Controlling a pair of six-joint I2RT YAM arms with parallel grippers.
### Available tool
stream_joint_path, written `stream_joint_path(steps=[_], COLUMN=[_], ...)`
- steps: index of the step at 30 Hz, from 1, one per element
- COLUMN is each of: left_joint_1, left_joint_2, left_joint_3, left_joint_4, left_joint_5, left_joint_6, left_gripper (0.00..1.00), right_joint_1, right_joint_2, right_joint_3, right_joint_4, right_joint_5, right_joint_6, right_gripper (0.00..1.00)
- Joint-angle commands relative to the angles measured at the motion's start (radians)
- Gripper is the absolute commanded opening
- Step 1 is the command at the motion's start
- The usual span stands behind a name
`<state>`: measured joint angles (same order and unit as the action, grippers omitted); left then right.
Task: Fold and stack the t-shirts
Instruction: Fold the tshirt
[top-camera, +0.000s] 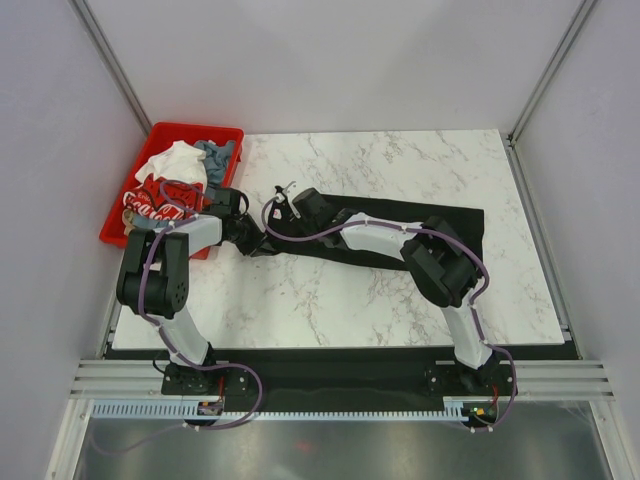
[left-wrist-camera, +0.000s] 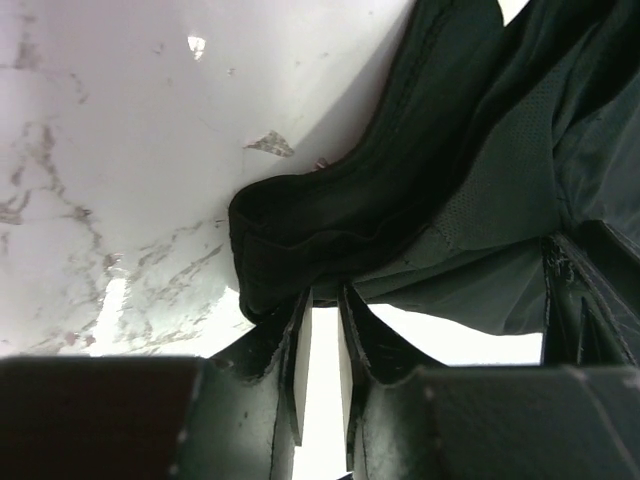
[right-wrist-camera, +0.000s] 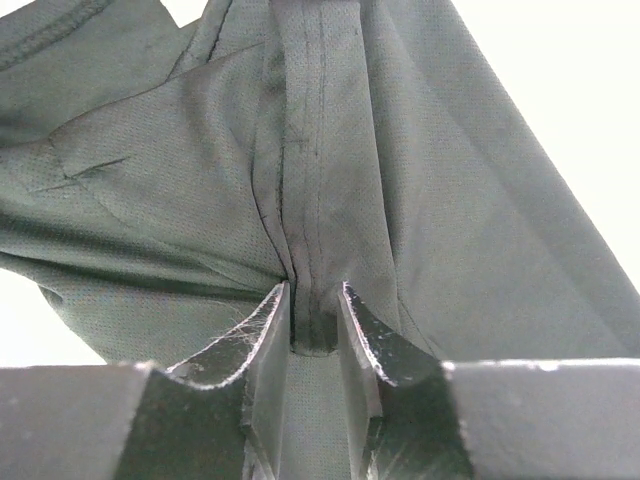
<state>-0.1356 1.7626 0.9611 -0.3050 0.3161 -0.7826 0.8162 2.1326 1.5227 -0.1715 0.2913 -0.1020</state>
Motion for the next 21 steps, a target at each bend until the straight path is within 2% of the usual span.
stream_joint_path(steps=[1,11,17,20,21], left_joint_1=[0.004,-0.001,-0.006,-0.009,-0.009], left_joint_2=[-0.012,-0.008,-0.009,-0.009,-0.009], left_joint_3=[0.011,0.021,0.024,0.025,0.025], left_joint_4=[-0.063,-0.085,-0.089,-0.091,-0.092], left_joint_5=[-0.117,-0.155,-0.160,-0.161,-0.161], left_joint_6=[0.063,0.079,0.082,0.083,0.083], left_gripper=[0.23,0.08,0.06,0.06,0.06], right_joint_1=[-0.006,-0.012,-0.025,-0.028,-0.029], right_joint_2=[-0.069,-0.088,-0.092,-0.083,-0.076], right_joint_3=[-0.001,-0.010,-0.009,-0.006,-0.003], right_joint_4=[0.030,0.030,0.030,0.030,0.033], right_joint_5=[-0.026,-0.046,-0.050,-0.034,-0.020], right_joint_6=[-0.007,-0.005,-0.001,-0.001,0.002], right_gripper=[0.33,0.29,0.28,0.20,0.13])
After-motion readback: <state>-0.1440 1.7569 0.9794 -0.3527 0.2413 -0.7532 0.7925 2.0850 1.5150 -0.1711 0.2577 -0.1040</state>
